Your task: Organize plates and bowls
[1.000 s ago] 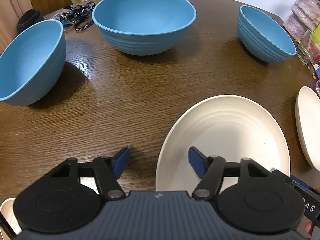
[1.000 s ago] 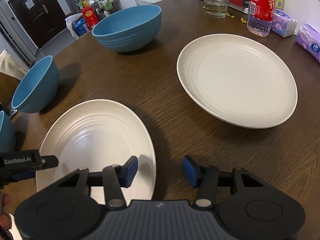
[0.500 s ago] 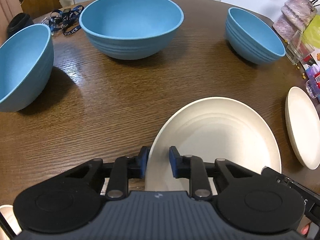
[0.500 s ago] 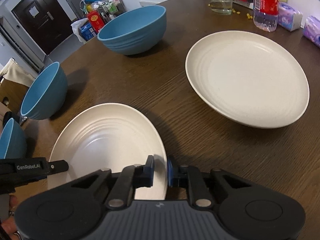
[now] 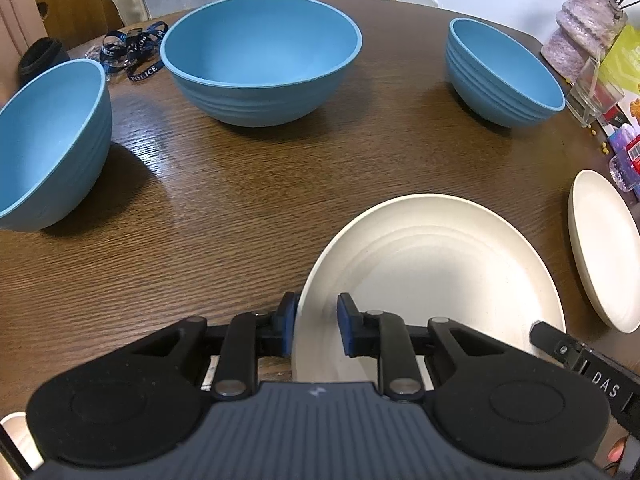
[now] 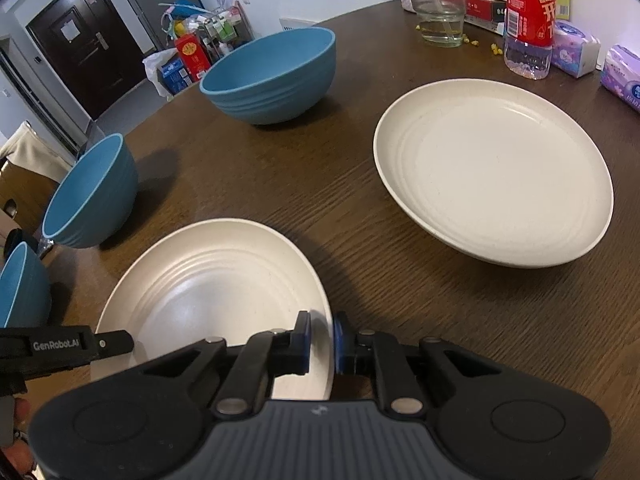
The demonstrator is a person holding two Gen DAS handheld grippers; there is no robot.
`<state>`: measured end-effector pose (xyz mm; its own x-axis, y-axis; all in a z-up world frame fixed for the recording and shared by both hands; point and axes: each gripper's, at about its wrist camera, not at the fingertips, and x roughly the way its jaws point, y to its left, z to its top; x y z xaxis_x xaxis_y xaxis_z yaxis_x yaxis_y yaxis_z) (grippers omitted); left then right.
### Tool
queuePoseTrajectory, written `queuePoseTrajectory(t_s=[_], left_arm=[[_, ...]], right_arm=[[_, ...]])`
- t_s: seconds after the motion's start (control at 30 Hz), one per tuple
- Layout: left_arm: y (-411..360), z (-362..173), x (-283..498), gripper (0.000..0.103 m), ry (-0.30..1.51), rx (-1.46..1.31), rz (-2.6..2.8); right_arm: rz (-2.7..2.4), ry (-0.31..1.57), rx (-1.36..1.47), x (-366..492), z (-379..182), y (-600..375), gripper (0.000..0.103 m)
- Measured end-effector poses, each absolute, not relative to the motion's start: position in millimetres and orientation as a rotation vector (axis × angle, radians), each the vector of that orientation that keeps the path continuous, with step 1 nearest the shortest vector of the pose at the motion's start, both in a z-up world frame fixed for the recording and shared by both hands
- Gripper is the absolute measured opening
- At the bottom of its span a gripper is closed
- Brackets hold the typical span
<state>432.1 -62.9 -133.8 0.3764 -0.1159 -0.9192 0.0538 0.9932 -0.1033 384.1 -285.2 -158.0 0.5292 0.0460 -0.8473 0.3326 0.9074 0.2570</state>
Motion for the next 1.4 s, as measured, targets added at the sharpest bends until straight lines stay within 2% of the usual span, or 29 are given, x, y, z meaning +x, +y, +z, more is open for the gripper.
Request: queuePoseTrajectory(t_s=[0.93, 1.4], left_arm=[[-87, -109, 345, 0.022, 1.084, -0.281, 0.148], [-74, -96, 293, 0.022, 1.016, -0.392, 0.24]], right_arm=[[0.101, 1.002, 0.288, 363, -139, -324, 0.008], [0.215, 0.968, 0.201, 346, -118, -314, 0.008]])
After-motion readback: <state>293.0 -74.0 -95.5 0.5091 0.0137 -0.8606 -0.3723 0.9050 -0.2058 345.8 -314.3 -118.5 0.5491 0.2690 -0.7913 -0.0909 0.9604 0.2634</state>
